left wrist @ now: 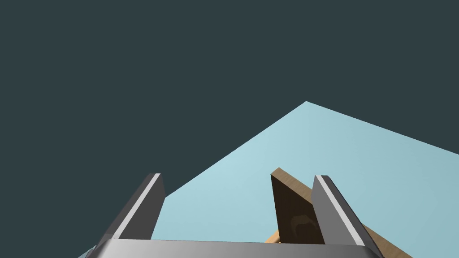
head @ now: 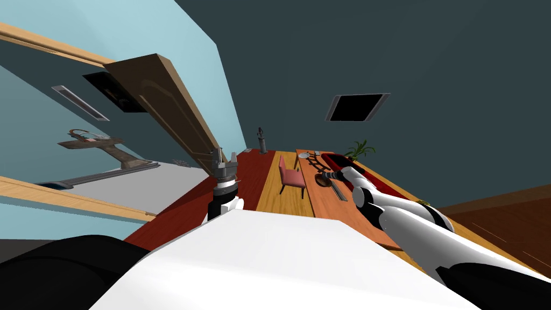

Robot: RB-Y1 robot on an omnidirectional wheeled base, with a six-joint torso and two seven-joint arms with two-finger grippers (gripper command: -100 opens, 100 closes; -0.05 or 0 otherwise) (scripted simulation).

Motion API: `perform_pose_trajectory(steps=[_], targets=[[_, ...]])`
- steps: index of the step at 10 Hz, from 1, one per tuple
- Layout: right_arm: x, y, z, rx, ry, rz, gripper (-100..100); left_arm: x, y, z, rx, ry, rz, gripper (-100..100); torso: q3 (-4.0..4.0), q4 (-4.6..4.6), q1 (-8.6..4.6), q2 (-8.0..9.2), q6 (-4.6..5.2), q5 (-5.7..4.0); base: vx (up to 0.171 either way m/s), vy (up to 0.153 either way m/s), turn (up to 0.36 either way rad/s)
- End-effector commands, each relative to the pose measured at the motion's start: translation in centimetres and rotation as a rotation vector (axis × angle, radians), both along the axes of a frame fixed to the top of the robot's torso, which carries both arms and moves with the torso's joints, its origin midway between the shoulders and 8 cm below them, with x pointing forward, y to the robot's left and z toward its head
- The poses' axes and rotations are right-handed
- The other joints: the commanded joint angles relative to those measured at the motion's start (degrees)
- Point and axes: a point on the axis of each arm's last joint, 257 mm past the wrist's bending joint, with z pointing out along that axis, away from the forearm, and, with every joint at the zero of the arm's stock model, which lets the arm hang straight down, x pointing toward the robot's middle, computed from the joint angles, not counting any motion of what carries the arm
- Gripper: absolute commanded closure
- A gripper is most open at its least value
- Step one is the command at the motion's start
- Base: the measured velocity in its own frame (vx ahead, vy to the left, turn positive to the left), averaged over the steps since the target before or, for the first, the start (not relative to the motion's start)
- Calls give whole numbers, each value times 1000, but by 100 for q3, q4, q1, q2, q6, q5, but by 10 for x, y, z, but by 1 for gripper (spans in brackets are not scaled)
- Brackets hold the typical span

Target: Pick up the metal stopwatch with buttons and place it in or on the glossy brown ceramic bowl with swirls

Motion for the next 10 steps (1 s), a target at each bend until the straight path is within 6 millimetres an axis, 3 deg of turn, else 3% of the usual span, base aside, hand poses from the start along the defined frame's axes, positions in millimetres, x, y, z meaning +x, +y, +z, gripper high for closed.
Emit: perform_pose_trajectory(steps=[1, 3, 4, 8, 9, 10], targets=[[-3, -13, 8, -18, -7, 4, 100, 0, 0, 0, 0, 0, 0, 0, 0, 0, 0, 0, 0, 0, 66, -15, -41], [-2, -12, 7, -20, -6, 6, 100, 0, 0, 0, 0, 0, 0, 0, 6, 6, -7, 4, 5, 1, 54, -23, -29], [-1, -13, 8, -21, -8, 4, -100, 0, 0, 0, 0, 0, 0, 0, 11, 6, -1, 17, -1, -1, 6, -4, 1], [-1, -13, 8, -21, -8, 4, -100, 0, 0, 0, 0, 0, 0, 0, 20, 10, 6, 32, -1, 1, 0, 0, 0], [-1, -13, 8, -21, -8, 4, 0, 0, 0, 0, 0, 0, 0, 0, 21, 10, 6, 32, -1, 1, 0, 0, 0], [1, -23, 26, -24, -9, 3, -100, 0, 0, 0, 0, 0, 0, 0, 21, 10, 6, 32, -1, 1, -13, 41, 34]])
